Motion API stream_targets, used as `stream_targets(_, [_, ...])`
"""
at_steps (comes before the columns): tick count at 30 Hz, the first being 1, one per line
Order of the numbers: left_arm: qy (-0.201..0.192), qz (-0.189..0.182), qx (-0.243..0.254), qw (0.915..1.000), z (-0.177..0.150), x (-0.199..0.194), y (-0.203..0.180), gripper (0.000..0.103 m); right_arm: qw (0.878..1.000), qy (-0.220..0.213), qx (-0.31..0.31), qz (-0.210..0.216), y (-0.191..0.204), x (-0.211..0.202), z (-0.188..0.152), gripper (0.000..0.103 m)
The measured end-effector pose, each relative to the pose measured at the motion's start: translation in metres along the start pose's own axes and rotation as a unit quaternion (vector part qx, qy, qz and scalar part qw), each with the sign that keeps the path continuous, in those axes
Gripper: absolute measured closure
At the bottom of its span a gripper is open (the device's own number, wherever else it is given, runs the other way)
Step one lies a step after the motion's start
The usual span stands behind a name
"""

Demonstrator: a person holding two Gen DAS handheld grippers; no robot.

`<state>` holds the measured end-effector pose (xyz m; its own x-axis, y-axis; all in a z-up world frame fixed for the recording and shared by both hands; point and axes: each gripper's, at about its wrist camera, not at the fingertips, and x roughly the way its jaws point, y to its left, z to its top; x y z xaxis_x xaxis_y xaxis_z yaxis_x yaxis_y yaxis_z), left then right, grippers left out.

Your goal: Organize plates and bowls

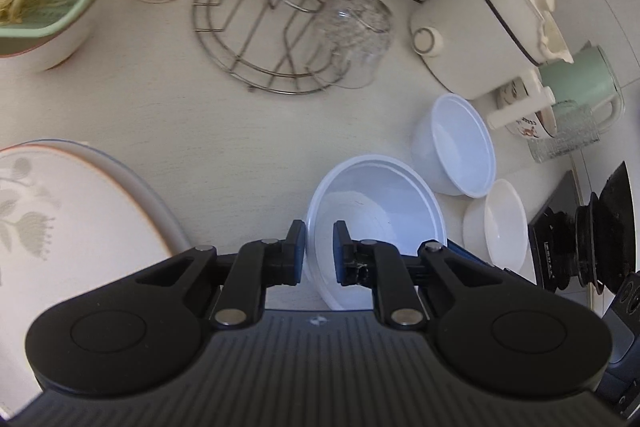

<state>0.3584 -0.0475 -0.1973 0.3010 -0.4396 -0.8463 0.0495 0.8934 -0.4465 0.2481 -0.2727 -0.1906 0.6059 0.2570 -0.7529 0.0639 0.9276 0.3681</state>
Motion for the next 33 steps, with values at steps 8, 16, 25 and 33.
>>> stream_targets(8, [-0.003, 0.011, -0.005, 0.9999, -0.003, -0.004, 0.009, 0.086, 1.000, 0.014, -0.008, 0.008, 0.008, 0.007, -0.001, 0.079])
stream_targets(16, [0.001, 0.028, 0.001, 0.9996, -0.005, -0.004, 0.009, 0.086, 1.000, 0.025, -0.012, 0.007, 0.011, 0.011, -0.001, 0.079])
stream_targets(25, [-0.021, 0.059, 0.049, 0.9968, -0.007, -0.021, 0.000, 0.081, 1.000, 0.012, -0.014, -0.001, 0.014, 0.004, 0.000, 0.077])
stream_targets(33, [-0.060, 0.063, 0.082, 0.9928, -0.009, -0.052, -0.015, 0.081, 1.000, -0.015, -0.006, -0.004, 0.010, -0.017, 0.005, 0.077])
